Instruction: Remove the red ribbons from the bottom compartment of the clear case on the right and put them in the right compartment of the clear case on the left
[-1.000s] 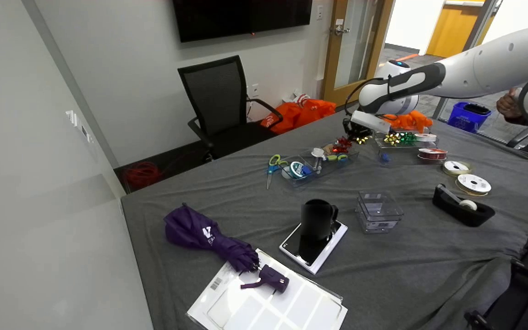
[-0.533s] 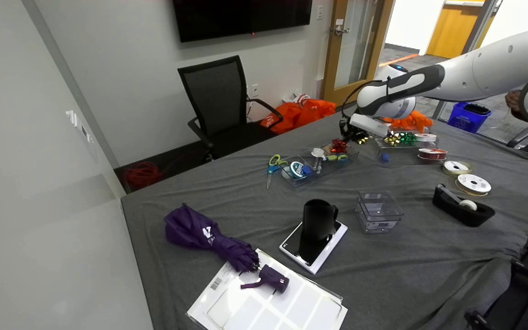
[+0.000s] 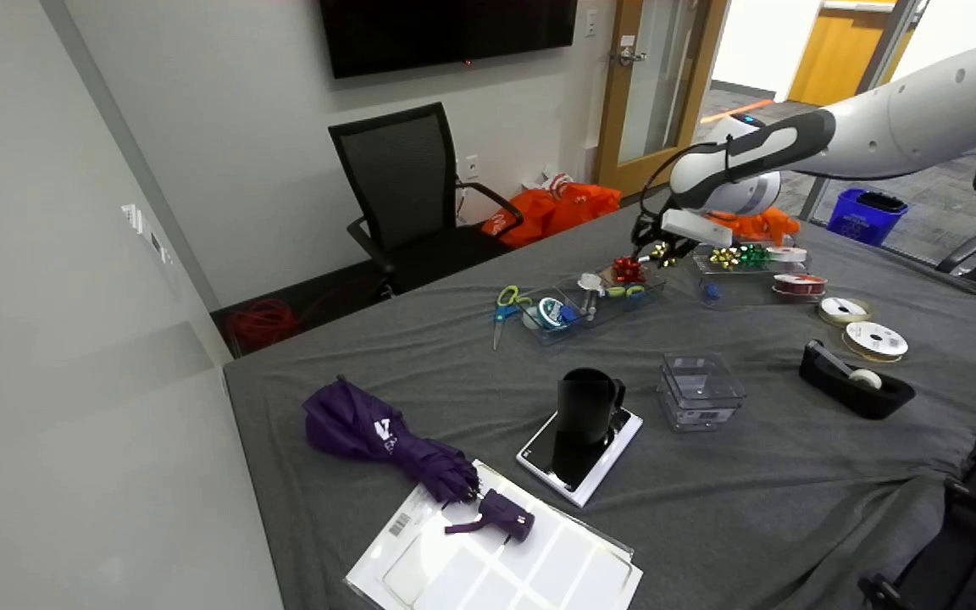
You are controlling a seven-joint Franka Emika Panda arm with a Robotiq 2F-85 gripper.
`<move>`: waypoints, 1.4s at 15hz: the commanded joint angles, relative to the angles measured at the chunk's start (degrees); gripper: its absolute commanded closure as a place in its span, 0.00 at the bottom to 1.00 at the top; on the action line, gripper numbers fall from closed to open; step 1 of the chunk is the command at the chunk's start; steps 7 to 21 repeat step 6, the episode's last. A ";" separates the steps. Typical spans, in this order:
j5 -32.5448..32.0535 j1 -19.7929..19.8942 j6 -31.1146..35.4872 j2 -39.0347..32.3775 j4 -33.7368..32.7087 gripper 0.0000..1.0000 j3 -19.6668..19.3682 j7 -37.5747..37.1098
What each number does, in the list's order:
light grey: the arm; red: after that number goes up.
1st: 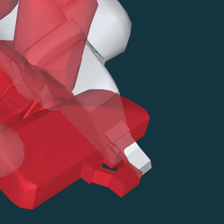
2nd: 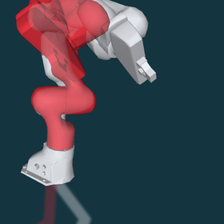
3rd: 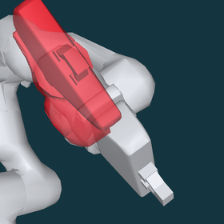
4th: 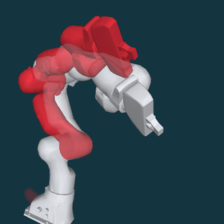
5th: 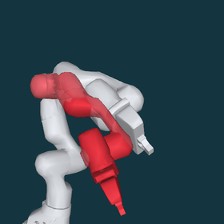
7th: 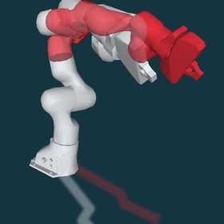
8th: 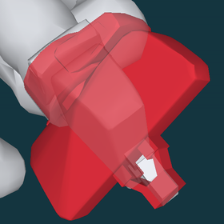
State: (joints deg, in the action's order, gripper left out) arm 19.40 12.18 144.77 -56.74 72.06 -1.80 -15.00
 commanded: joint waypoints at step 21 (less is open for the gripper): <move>-0.95 4.18 3.13 13.66 18.90 0.00 0.06 11.79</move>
